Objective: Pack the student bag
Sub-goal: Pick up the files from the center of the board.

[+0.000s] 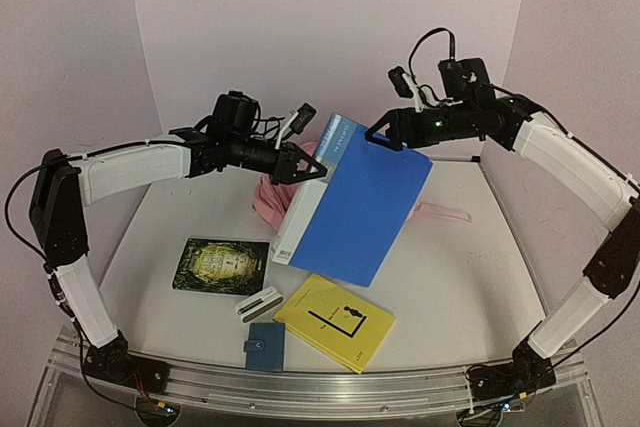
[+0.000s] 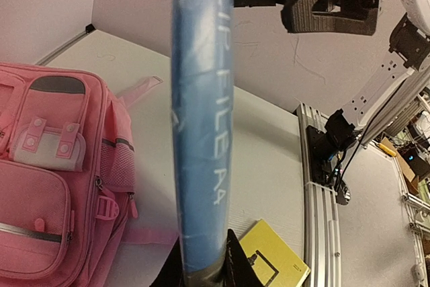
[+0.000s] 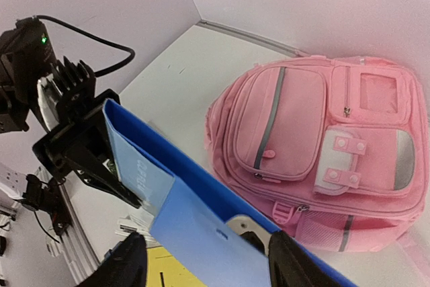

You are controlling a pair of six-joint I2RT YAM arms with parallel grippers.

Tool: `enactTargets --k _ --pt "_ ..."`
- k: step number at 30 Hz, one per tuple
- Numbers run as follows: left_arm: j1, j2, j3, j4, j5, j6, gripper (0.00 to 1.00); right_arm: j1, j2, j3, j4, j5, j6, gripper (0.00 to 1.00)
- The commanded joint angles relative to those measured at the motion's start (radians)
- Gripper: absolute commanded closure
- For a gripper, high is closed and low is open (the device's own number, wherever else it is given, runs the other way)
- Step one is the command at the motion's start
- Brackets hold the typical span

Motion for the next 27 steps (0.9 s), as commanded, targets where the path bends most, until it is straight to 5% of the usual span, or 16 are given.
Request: enactTargets --k 1,5,18,27 --pt "0.004 -0.087 0.045 0.054 -0.032 -0.019 1.0 0.006 -0.079 0.054 0.0 0.093 -0.03 0.16" --pt "0.004 -0.123 0.099 -0.064 0.004 -0.009 1.0 0.006 -0.106 0.04 -0.011 0.062 -0.04 0.02" --pt "0.005 -0.304 0.104 -0.52 0.13 0.087 1.0 0.057 -0.048 0.091 -0.221 -0.091 -0.093 0.02" --pt "0.005 -0.3 0.14 -0.676 0.183 0.139 1.0 0.136 0.02 0.129 -0.265 -0.34 -0.195 0.26"
